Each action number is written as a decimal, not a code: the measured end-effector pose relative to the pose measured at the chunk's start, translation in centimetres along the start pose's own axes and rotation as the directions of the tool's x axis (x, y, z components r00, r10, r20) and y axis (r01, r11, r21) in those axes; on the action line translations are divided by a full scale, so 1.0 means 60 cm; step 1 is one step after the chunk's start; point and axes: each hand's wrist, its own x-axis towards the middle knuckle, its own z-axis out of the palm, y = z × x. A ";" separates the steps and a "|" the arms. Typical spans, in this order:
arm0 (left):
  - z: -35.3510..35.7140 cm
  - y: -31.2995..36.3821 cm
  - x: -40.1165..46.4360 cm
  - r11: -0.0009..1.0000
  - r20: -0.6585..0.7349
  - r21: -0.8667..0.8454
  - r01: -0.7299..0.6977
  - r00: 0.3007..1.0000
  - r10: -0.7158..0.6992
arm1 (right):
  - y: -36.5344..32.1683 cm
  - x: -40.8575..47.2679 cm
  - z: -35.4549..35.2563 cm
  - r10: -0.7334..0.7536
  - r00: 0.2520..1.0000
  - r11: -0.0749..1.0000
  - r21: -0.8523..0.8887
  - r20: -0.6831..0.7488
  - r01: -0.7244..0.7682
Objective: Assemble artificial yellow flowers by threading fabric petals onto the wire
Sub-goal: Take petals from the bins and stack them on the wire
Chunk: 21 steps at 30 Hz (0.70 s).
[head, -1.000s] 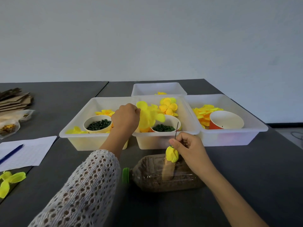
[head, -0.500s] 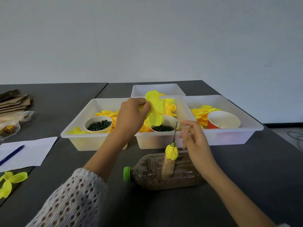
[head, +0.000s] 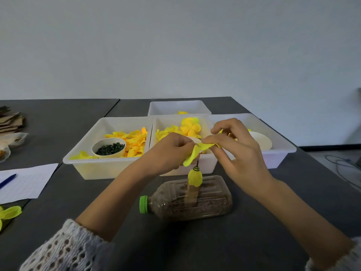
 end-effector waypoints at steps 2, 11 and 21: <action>-0.001 0.002 -0.005 0.999 -0.001 -0.034 0.036 0.999 -0.036 | -0.009 0.007 -0.012 -0.014 1.000 1.000 0.022 0.024 0.013; -0.025 0.000 -0.022 0.945 0.367 -0.209 0.254 0.916 -0.165 | -0.036 0.035 -0.055 0.262 0.881 0.839 0.359 0.393 -0.409; -0.028 0.000 -0.024 0.931 0.098 -0.245 0.270 0.962 -0.253 | 0.016 0.057 -0.016 0.674 0.580 0.365 0.476 0.457 -0.800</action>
